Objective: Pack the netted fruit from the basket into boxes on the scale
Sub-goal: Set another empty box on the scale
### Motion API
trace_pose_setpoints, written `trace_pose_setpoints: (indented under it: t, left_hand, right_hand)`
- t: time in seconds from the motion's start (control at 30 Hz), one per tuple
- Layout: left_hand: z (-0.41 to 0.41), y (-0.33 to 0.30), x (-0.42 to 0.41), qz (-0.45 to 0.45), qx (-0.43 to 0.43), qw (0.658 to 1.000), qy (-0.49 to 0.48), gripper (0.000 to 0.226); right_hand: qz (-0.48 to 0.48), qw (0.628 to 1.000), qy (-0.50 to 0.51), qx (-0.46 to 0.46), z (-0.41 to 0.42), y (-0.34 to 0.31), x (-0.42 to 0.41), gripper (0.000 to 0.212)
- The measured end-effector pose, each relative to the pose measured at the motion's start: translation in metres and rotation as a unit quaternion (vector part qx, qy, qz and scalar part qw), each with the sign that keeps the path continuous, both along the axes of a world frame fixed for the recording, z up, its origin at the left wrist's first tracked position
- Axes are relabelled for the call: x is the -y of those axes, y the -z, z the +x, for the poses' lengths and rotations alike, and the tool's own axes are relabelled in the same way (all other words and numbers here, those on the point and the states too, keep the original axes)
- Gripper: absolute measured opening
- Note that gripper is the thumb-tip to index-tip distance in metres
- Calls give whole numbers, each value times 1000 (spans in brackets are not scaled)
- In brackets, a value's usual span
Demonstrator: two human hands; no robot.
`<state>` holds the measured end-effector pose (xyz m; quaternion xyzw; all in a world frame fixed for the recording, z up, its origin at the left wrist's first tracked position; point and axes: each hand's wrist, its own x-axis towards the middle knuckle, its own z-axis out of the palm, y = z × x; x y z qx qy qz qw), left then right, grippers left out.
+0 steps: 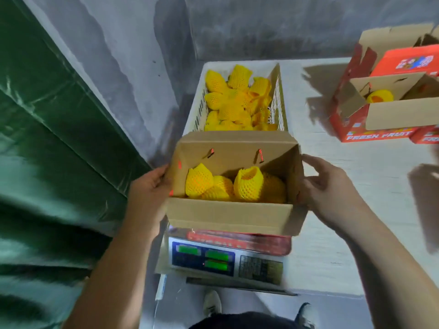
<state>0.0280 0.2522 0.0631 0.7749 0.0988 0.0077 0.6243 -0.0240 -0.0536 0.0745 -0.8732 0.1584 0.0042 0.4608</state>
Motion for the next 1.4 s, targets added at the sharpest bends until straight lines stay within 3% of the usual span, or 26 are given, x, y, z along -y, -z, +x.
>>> trace_pose_setpoints:
  t: [0.1, 0.2, 0.37, 0.5, 0.6, 0.73, 0.93, 1.27, 1.4]
  left_hand:
    - [7, 4, -18, -48, -18, 998, 29, 44]
    - [9, 8, -29, 23, -1, 1000, 17, 35]
    - [-20, 11, -45, 97, 90, 991, -11, 23]
    - [-63, 17, -46, 77, 82, 993, 44, 25]
    - [-97, 31, -50, 37, 25, 994, 102, 26]
    - [-139, 45, -57, 50, -69, 984, 154, 23]
    - [-184, 51, -77, 42, -100, 981, 161, 22]
    - [-205, 53, -92, 16, -119, 981, 151, 25]
    - [-206, 54, -94, 18, -128, 979, 155, 26]
  right_hand:
    - [-80, 996, -17, -20, -2, -3, -30, 54]
    - [-113, 992, -13, -56, -18, 2, -56, 63]
    - [-213, 976, -36, -11, -63, 7, -108, 69]
    - [-171, 979, -109, 22, -90, 9, -139, 61]
    - [-110, 984, -136, 29, -111, 10, -151, 53]
    - [-56, 983, -165, -59, -139, 18, -156, 54]
    - [-35, 971, -204, -116, -171, 28, -168, 58]
    - [11, 977, -188, -103, -187, 34, -180, 43]
    - [93, 984, -132, -79, -184, 38, -185, 28]
